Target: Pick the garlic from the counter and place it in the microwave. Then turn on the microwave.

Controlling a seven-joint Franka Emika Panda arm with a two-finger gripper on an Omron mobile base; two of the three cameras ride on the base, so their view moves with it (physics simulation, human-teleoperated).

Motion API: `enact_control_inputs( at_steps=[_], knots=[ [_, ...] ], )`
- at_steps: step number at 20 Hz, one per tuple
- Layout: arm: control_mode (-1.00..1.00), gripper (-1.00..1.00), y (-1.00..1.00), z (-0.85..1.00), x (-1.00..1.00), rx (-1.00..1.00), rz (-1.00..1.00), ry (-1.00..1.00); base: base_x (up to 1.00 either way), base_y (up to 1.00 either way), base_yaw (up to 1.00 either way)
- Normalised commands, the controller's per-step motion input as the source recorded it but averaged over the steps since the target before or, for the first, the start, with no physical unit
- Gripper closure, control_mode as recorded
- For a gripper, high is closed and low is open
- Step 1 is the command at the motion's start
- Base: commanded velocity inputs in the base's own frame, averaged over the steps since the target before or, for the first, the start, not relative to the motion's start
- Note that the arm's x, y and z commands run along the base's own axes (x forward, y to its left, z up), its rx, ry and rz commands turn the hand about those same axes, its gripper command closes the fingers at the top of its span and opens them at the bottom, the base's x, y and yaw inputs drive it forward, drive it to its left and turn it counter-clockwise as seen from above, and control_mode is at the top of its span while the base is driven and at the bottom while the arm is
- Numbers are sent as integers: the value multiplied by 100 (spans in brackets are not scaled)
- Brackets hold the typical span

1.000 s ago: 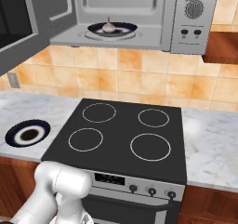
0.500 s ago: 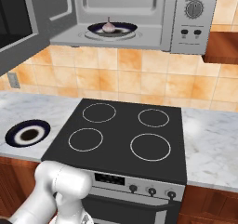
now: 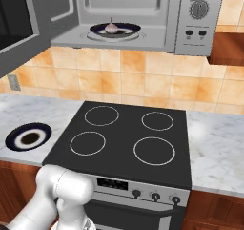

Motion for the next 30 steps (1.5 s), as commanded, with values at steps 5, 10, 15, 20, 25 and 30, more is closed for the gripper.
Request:
enact_control_inputs(
  at_steps=[5,10,15,20,25,30],
  knots=[
    [-100,100,16,-3,25,0,-9,-1,0,0,0],
    [-100,100,24,-11,25,0,-9,-3,0,0,0],
    [-100,100,26,-7,14,0,-8,-5,0,0,0],
    [-100,100,14,-6,24,0,-9,-1,0,0,0],
    [-100,100,12,-5,27,0,-9,-2,0,0,0],
    [-100,100,13,-3,25,0,-9,-2,0,0,0]
  ],
)
